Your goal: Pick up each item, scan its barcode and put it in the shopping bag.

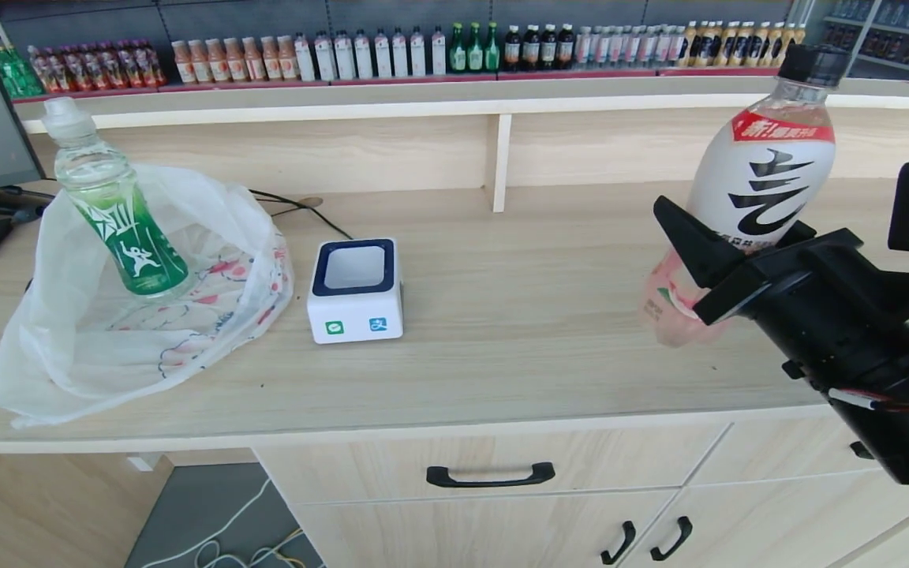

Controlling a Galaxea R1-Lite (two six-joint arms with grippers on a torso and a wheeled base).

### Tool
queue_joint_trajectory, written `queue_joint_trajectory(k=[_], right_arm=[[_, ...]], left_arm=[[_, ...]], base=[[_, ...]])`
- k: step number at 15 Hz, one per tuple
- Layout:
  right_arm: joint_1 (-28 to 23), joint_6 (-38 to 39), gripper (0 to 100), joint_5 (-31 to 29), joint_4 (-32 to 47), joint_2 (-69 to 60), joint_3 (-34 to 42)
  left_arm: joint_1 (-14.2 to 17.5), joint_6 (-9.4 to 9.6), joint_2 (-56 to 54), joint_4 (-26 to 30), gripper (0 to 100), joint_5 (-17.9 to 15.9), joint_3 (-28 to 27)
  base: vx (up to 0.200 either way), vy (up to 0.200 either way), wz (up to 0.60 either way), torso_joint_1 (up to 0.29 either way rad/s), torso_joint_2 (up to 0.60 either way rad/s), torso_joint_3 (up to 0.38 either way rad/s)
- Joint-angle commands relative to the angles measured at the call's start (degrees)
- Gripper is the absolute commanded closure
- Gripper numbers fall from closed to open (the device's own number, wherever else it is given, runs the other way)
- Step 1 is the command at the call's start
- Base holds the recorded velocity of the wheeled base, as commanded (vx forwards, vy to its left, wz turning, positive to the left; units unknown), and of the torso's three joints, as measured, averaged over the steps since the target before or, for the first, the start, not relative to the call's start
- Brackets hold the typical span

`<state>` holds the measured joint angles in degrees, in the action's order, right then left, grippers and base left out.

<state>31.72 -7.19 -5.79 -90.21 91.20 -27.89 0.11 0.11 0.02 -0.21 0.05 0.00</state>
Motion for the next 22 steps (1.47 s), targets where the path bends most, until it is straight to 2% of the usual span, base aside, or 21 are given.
queue_joint_trajectory(k=[1, 14, 22], right_arm=[[0.1, -0.01, 100, 0.08, 0.21, -0.06, 0.12], [0.1, -0.01, 100, 0.08, 0.21, -0.49, 0.38], [0.45, -1.33, 100, 0.17, 0.21, 1.7, -0.06]], left_arm=[[-0.02, -0.02, -0.02, 0.03, 0, 0.04, 0.0], [-0.02, -0.02, -0.02, 0.03, 0, 0.04, 0.0], [-0.02, 0.15, -0.02, 0.03, 0, 0.04, 0.0]], base=[[0.0, 0.2, 0.0, 0.022, 0.0, -0.012], [0.0, 0.2, 0.0, 0.003, 0.0, 0.002], [0.0, 0.0, 0.0, 0.0, 0.0, 0.0]])
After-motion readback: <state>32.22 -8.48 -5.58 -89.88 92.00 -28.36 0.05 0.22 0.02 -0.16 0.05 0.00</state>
